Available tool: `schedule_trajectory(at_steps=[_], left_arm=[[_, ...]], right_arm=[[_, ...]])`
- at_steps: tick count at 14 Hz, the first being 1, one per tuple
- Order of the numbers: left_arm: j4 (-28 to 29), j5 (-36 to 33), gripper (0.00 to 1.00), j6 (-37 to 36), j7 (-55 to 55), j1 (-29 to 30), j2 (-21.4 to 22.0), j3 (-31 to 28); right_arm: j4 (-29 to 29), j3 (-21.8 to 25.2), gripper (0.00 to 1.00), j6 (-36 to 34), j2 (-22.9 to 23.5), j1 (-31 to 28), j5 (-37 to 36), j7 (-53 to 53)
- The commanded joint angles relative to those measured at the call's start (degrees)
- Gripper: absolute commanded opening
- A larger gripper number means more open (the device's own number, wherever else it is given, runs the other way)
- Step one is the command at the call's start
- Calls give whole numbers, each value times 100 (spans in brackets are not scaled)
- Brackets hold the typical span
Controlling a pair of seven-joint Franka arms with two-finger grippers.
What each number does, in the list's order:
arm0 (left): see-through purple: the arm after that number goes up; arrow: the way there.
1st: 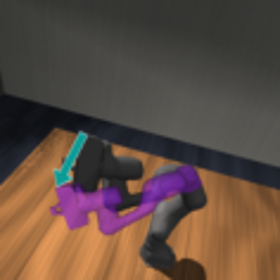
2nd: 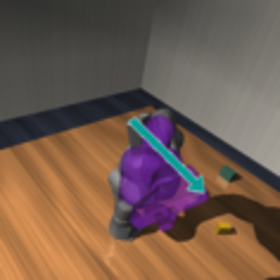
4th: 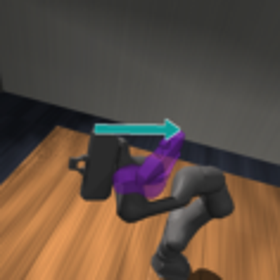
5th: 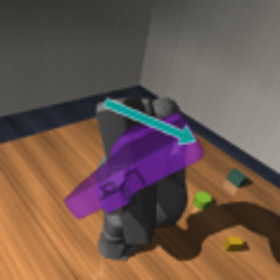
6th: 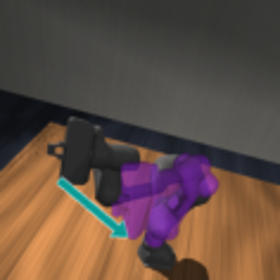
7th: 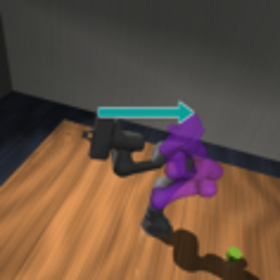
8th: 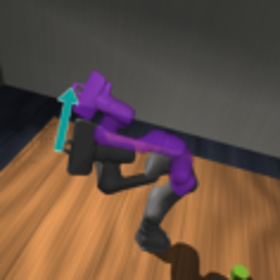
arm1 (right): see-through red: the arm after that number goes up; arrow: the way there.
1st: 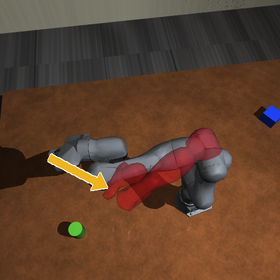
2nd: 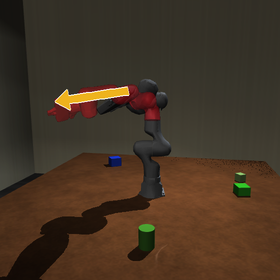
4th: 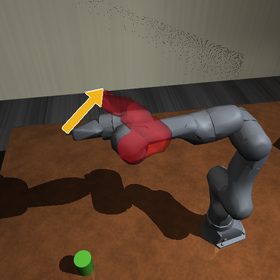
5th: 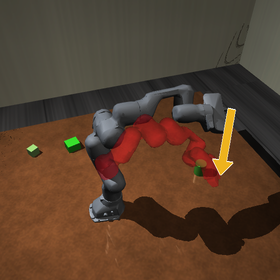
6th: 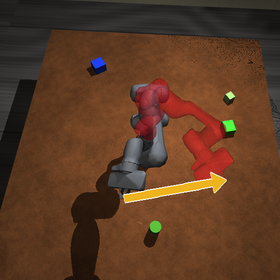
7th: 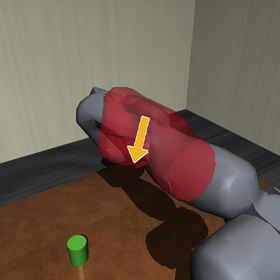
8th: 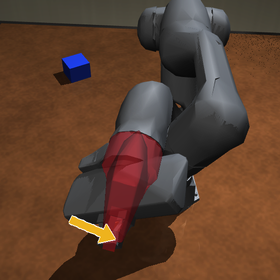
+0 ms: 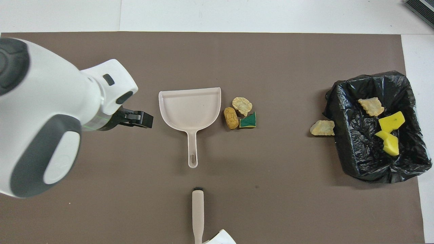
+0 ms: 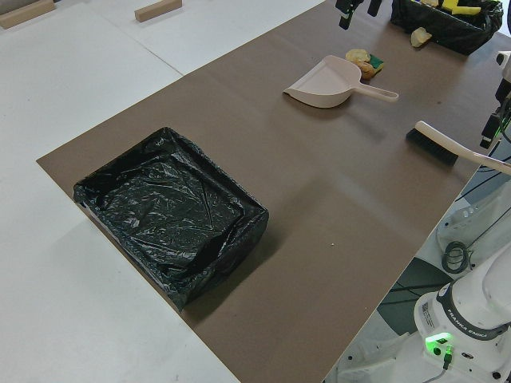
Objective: Sweep and dump trash in bin
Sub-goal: 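Grasp the dustpan with the left gripper while the right gripper reaches the brush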
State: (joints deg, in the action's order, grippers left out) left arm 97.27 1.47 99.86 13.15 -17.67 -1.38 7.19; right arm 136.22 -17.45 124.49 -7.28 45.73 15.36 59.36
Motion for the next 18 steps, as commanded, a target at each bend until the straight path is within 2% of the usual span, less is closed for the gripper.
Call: schedule_trajectory(at_steps=[1,3,5,7,8,10,11,15,17,18], left_arm=[[888,20,100,874,555,-446,103,-95],[1284,20,100,1411,1012,-824,-115,-95],[1461,11,100,1877,1443,-1133,-475,-95],[1750,20,100,2282,1576,-1343,-608,-95],[1856,11,100,2484,1733,-1379,-670,-95],[1910,11,100,2758,1779,-1380,-810,-103],[1910,11,97,2837,1779,-1354,-863,-95],[1910,11,85,2960,1718,-1283,-899,-95],[1910,11,83,3057,1709,-1292,-1012,-103],[1901,11,82,3101,1709,-1283,-1048,-95]], right_arm=[[203,31,92,574,225,190,134,294],[203,31,84,708,341,278,134,330],[203,31,71,699,350,278,134,295],[194,31,58,682,358,278,134,208],[194,31,49,647,359,270,134,190],[177,31,15,568,359,270,134,207],[124,31,3,463,376,261,134,242],[-70,93,0,-530,140,60,117,295],[-148,101,0,-671,51,-239,108,295],[-244,102,0,-950,34,-379,30,304]])
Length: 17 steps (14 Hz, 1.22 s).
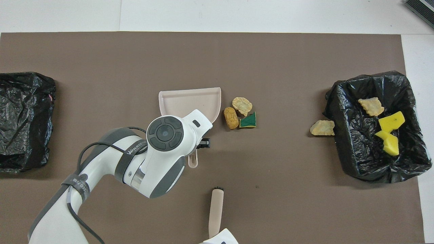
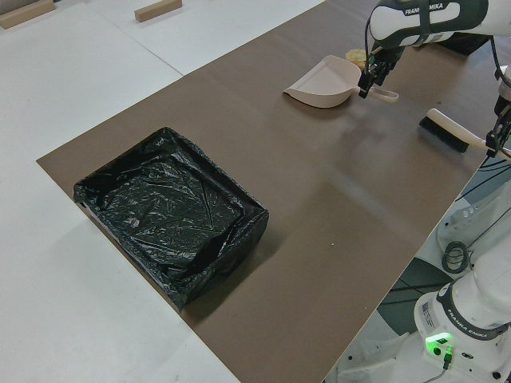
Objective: Sweep and dump trash in bin
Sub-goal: 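Grasp the dustpan with the left gripper while the right gripper reaches the brush, then pull the dustpan with the left gripper while the right gripper lifts the brush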
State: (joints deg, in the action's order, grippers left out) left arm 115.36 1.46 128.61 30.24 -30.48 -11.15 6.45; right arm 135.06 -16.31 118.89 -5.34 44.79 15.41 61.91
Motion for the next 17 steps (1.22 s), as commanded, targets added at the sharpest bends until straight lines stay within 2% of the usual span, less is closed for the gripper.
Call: schedule_trajectory(at_steps=[1,3,4,7,8,11,17], left_arm=[[91,12,81,278,-1,-28,-115,-21],[-13,-76,74,270,-10,-3,-177,-30],[-92,-189,66,270,-1,15,-186,-30],[-207,-663,30,243,-18,15,-247,-38],[-216,-839,23,235,-36,24,-256,-38],[-207,-1183,14,103,-464,24,-239,-73],[-480,-1192,13,-362,-2669,534,-177,-144]], right_arm=[[-198,-4,0,-550,-178,-391,-46,40],[-452,-12,0,-709,-126,-628,-450,40],[-610,-13,0,-849,-73,-760,-582,40],[-1042,-13,0,-1446,208,-1471,-1073,-56],[-1043,-13,0,-1483,244,-1621,-1467,-109],[-1043,-13,0,-1904,375,-2403,-2207,-1134],[-753,-21,0,-2037,385,-3801,-4264,-2824]])
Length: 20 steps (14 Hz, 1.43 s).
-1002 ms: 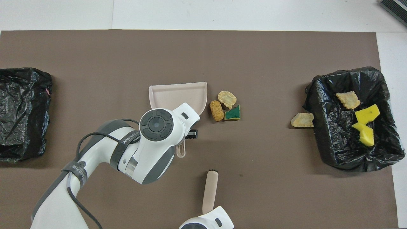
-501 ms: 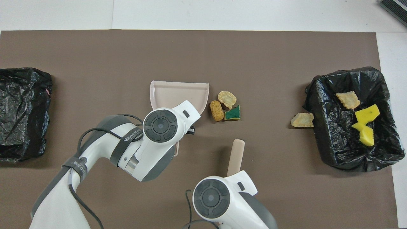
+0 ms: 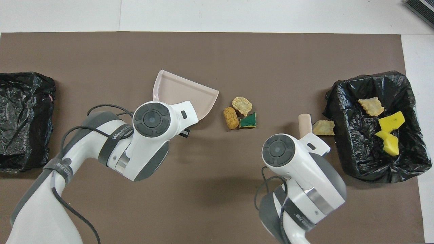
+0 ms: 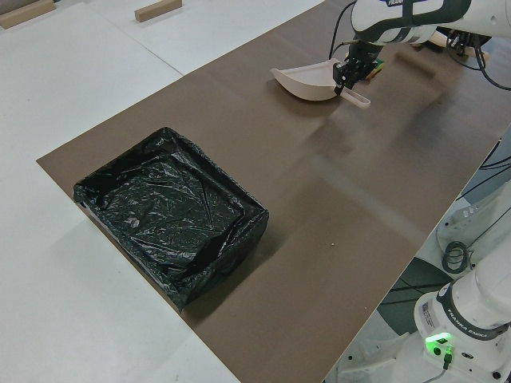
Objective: Sweep and dump trash in bin
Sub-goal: 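Pull the dustpan with the left gripper while the right gripper lifts the brush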
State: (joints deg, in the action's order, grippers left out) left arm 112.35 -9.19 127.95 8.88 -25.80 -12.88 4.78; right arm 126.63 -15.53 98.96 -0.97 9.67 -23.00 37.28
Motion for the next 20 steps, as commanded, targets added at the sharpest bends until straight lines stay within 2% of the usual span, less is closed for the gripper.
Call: schedule_trajectory(at_steps=[1,3,7,8,10,13,15,17,19,20], left_arm=[[-179,-170,9,-306,-1102,162,-4,23],[-205,-214,0,-454,-1992,339,14,23],[-284,-284,0,-709,-3241,435,14,-29],[-284,-572,0,-780,-3662,479,31,-29],[-284,-812,0,-824,-4165,489,66,-21],[-284,-821,0,-991,-4665,488,75,-3],[-232,-803,0,-1079,-4966,471,128,-3],[-196,-786,0,-1123,-4975,409,154,23],[-144,-786,0,-1272,-4949,279,233,50],[-74,-786,0,-1255,-4940,225,260,58]], right_arm=[[142,-99,0,43,-44,-439,-582,-528],[361,-108,0,455,-53,-947,-924,-827],[792,-134,0,1080,-167,-1319,-962,-1047],[801,-134,0,1081,-184,-1319,-831,-1317],[802,-126,0,1273,-132,-1476,-209,-2108],[793,-143,0,1336,-105,-1433,259,-2408],[767,-134,0,1371,-97,-1250,1274,-3075],[601,-134,0,1380,8,-943,1762,-3061],[224,-134,0,1389,219,-635,2533,-2886],[21,-134,0,1363,324,-486,2685,-2745]])
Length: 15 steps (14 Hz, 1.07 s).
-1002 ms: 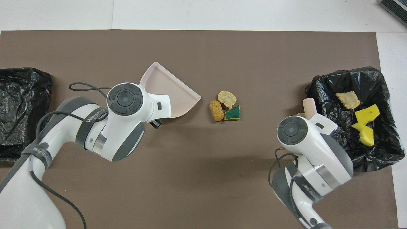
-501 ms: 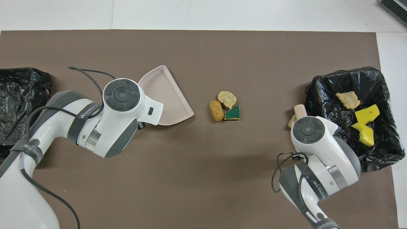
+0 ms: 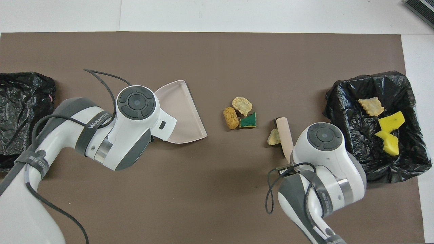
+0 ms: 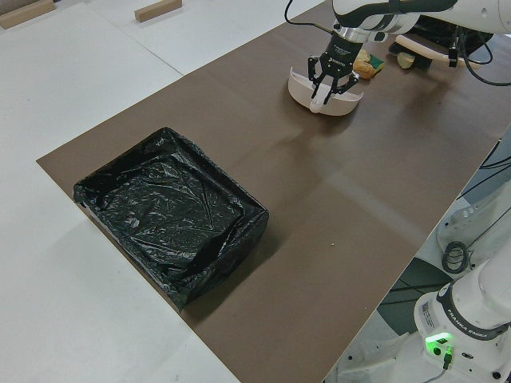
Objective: Sweep and dump trash in bin
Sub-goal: 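Sweep the sponges toward the dustpan with the brush in the right gripper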
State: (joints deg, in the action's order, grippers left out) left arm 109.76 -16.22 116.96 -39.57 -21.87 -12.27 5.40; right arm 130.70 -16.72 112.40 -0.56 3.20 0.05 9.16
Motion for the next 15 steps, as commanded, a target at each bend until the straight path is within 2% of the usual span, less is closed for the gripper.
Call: schedule_trajectory(at_steps=[1,4,5,7,10,12,15], left_arm=[[299,-83,0,-103,-112,-256,277,-13],[362,-92,0,-155,-112,-283,330,-13],[388,-92,0,-208,-112,-300,348,-13],[564,-92,0,-129,-112,-353,436,-4],[617,-92,0,-129,-103,-371,497,-13],[661,-92,0,-121,-103,-371,506,-13],[705,-83,0,-138,-104,-371,532,-4]], right_arm=[[-684,-24,0,-94,406,312,391,312],[-1843,-7,0,-1190,636,376,391,815],[-1960,28,0,-1351,610,297,373,815],[-1786,19,0,-1318,514,85,329,816],[-1418,20,0,-853,443,-99,224,710],[-1128,19,0,-414,583,-100,32,658],[-1170,-7,0,-201,1004,14,-136,604]])
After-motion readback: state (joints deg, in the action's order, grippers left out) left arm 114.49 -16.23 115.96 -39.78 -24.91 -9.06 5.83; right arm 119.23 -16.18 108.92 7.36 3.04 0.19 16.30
